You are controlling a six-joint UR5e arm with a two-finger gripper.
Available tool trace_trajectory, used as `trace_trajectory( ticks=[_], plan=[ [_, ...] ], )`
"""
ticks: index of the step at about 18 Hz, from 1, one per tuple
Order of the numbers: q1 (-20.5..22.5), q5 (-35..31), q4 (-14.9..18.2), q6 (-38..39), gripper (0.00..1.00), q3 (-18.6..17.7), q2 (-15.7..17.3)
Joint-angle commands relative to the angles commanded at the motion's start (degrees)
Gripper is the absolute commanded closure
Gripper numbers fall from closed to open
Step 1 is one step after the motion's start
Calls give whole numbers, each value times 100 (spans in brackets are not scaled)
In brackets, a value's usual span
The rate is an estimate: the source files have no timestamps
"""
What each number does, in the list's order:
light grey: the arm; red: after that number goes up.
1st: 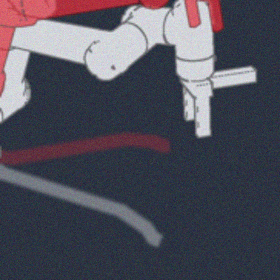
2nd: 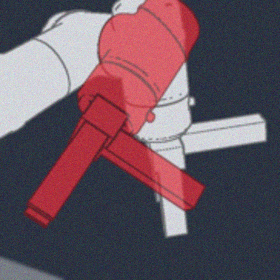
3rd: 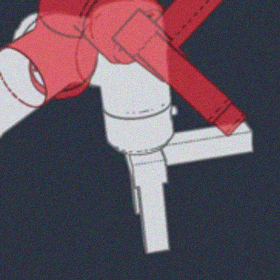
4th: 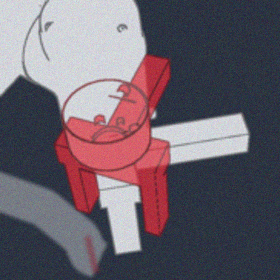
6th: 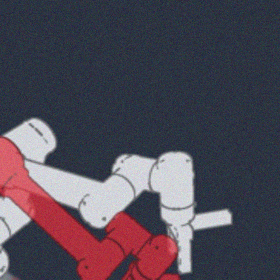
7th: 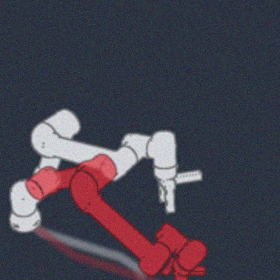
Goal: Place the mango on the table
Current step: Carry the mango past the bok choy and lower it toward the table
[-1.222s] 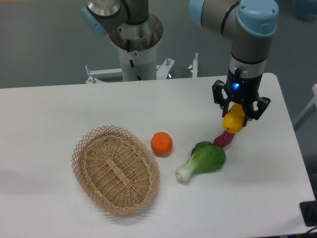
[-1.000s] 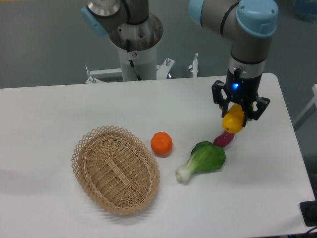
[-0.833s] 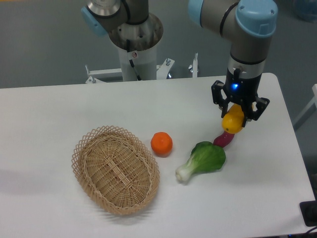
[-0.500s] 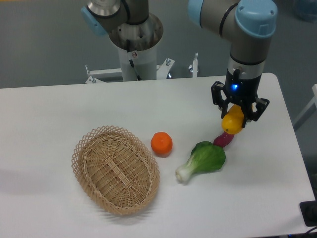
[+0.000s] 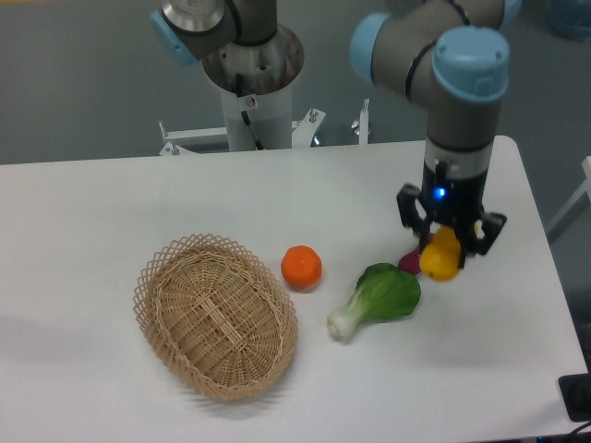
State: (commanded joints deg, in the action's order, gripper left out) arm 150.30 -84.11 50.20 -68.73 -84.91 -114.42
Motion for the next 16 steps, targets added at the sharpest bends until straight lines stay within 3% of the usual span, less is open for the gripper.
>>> trace_trajectory(
  ticks=[4,9,16],
  plan=[
    [0,0,-159,-79,39,360,-528],
    [-105,9,-633,-88,39,633,-1187],
    [-255,9,-643,-422,39,450,-1469]
  ],
)
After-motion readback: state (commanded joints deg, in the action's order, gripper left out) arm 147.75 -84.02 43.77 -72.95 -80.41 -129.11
